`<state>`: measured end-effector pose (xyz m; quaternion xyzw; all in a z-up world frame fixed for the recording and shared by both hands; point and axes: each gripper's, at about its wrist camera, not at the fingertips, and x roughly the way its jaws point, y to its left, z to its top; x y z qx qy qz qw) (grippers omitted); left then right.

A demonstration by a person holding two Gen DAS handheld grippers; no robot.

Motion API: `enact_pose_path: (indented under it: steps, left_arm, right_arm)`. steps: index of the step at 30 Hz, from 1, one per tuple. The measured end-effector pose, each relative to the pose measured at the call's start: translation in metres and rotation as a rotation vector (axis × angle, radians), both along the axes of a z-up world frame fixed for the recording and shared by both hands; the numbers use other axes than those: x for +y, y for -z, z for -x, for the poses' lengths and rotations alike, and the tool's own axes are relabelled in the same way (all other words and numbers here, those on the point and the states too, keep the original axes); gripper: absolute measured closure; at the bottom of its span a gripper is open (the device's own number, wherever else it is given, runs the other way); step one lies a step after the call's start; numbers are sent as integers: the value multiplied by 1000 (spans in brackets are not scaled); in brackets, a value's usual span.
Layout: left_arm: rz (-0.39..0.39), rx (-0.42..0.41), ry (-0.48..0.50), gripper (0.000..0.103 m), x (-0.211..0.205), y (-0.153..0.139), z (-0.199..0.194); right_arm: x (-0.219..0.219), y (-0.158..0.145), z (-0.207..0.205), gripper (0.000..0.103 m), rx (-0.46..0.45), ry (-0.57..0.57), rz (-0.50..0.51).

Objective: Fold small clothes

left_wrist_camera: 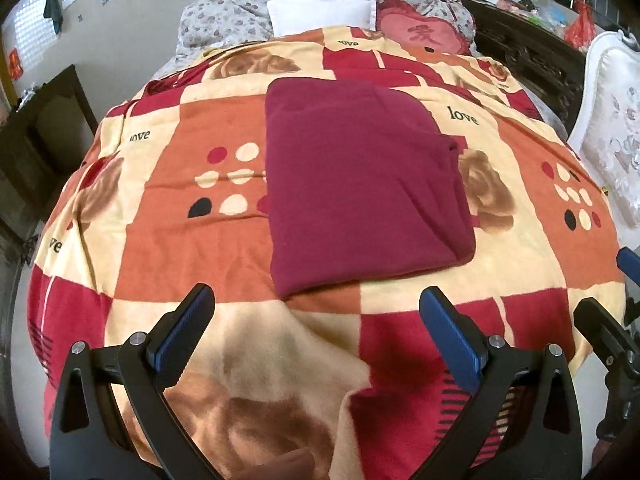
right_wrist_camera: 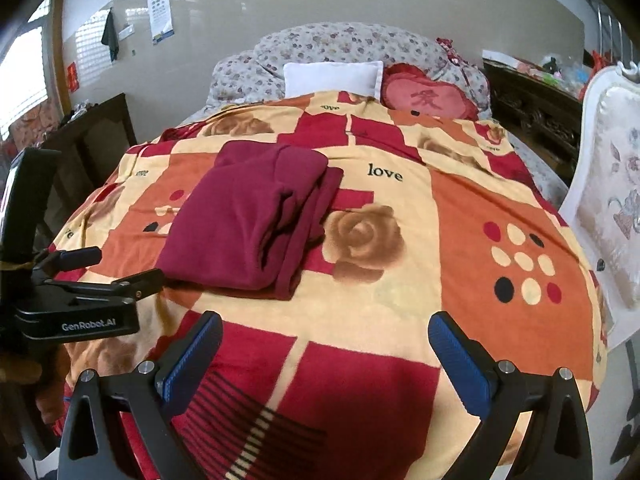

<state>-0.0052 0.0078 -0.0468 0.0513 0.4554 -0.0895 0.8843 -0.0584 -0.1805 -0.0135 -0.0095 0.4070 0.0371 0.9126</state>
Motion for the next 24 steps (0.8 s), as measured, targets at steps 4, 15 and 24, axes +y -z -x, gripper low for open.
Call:
enact_pose_path:
  steps: [4, 15, 24]
  left_arm:
    - [-7, -1, 1, 1, 0, 0, 0]
    - [6, 19, 17, 1, 0, 5, -3]
    - [61, 18, 27, 1, 3, 8, -4]
  right_arm:
    - [2, -5, 4, 1, -12, -12, 6]
    - [4, -4, 2, 1, 0, -14, 10]
    - [8, -7, 0, 1, -11, -37, 21]
